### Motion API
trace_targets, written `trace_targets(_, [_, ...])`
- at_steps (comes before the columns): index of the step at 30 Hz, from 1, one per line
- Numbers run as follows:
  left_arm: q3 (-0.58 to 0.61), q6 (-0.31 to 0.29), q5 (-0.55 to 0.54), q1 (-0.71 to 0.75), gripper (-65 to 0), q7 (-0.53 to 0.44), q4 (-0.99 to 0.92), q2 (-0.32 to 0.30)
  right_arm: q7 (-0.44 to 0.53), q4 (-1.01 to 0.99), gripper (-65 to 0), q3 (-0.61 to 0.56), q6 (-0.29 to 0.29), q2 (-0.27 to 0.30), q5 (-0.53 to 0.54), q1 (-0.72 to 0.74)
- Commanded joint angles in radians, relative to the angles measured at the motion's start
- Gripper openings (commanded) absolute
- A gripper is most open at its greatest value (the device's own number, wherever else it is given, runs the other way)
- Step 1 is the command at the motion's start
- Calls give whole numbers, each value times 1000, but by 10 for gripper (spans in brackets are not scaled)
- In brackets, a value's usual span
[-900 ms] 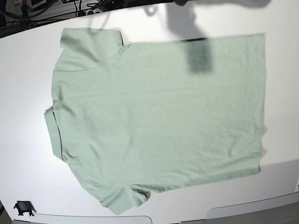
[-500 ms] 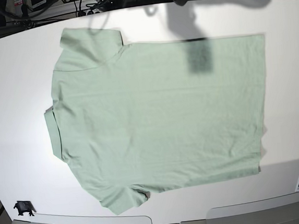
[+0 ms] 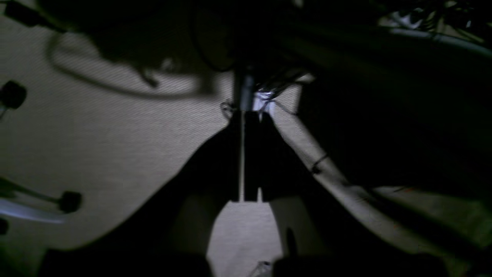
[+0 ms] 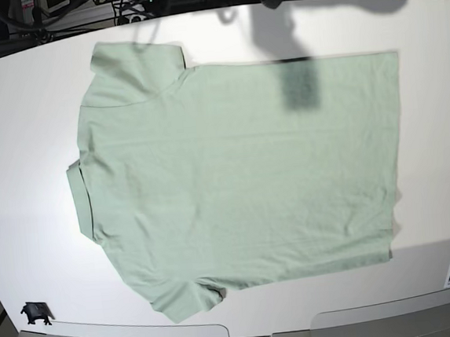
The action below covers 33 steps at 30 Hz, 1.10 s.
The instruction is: Fold the T-shirt properly
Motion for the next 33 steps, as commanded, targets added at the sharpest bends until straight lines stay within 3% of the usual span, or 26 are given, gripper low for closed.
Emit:
trace_targets(1, [0, 0, 2, 29, -650, -6, 20, -11, 9, 9, -650, 2, -3, 9, 2, -6])
trace_targets(8, [-6, 19, 1, 191, -650, -49, 173, -72, 11, 172, -650, 3, -3, 80, -3, -144])
trace_targets(13, [-101, 23, 1, 336, -650, -52, 348, -89, 11, 350, -650, 3, -14, 146, -2, -296])
trace_targets(19, [-212, 6, -21, 528, -650, -51, 614, -117, 11, 567, -650, 8, -94, 224, -2, -485])
trace_targets(25, [-267, 0, -97, 703, -650, -48, 818, -174, 8, 821, -650, 146, -111, 286, -1, -700])
trace_targets(30, [-336, -67, -110, 811, -650, 1, 989, -211, 16, 1100, -650, 341, -27, 322, 7, -881])
trace_targets(33, [-410, -138, -224, 867, -650, 75, 1112, -227, 16, 1285, -650, 467, 37, 333, 80, -980])
